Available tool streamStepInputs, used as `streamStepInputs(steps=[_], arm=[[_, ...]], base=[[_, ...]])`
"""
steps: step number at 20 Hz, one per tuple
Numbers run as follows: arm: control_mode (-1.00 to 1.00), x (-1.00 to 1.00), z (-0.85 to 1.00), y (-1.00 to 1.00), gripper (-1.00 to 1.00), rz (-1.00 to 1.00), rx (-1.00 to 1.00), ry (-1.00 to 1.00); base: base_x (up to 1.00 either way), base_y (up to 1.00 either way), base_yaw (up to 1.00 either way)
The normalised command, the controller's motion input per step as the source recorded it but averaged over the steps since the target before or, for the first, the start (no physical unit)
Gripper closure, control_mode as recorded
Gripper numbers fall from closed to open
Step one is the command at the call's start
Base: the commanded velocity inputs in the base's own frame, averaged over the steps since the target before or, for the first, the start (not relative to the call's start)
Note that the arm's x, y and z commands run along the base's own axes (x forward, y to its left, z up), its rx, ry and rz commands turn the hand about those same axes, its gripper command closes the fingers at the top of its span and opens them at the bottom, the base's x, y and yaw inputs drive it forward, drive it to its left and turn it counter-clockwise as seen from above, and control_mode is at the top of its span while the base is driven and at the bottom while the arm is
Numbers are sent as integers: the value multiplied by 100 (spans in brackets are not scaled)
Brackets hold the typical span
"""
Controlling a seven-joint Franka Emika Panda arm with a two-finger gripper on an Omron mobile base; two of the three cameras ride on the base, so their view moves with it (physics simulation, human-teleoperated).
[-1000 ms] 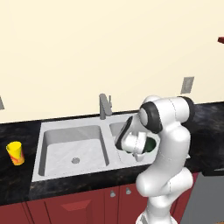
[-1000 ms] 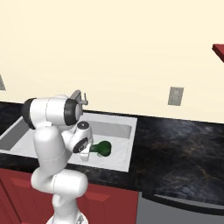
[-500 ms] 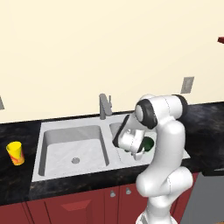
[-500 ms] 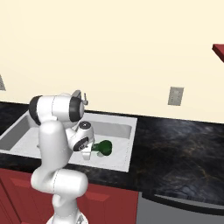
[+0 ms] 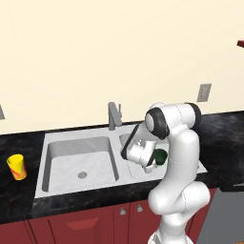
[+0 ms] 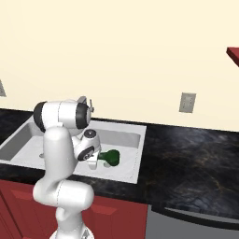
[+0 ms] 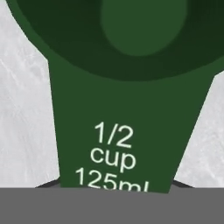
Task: Move any existing items from the left basin to the right basin for drying. Then move the cup from the counter to the left basin of the sink for washing.
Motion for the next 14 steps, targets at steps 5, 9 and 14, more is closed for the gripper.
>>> streamStepInputs(steps=[5,9,14], arm=[[-100,0,-1,0,-100,0,0,-8],[-100,0,0,0,-100,0,0,-9],[-100,0,0,0,-100,0,0,-6]], base=[[0,0,0],[0,0,0],[0,0,0]])
